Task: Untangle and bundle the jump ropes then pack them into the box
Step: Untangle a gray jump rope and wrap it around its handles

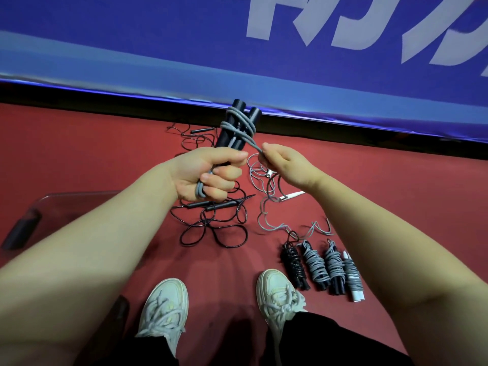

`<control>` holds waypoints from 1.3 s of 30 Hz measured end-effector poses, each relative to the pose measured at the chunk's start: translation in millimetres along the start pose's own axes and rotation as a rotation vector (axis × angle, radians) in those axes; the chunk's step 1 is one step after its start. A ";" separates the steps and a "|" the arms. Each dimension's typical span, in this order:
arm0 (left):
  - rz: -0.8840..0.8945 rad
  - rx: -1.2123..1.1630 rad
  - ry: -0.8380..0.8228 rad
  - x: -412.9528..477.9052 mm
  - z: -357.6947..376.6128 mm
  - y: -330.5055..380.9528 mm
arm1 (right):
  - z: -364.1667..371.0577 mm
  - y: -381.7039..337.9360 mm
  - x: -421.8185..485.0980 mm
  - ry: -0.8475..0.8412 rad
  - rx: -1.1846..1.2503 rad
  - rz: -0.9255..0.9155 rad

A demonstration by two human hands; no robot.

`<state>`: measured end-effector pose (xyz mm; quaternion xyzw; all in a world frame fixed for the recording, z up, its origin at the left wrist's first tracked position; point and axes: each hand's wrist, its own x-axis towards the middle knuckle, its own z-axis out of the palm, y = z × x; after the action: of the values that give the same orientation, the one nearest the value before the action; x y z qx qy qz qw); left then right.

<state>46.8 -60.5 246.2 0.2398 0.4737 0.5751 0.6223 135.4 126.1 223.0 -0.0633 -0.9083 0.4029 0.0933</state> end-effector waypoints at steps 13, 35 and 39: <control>-0.553 1.408 0.194 26.4 19.3 -30.6 | 11.6 -36.3 16.6 -0.531 -0.841 0.209; -0.069 0.130 0.605 17.9 -40.0 -16.5 | 12.2 -61.8 10.6 -0.327 -0.223 0.198; 0.049 -0.005 0.485 11.2 -41.1 -15.7 | 8.4 -32.9 7.2 -0.285 -0.067 0.205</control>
<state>17.8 -63.6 211.5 0.1046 0.6021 0.6319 0.4767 125.2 99.5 242.8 -0.1007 -0.9141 0.3845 -0.0798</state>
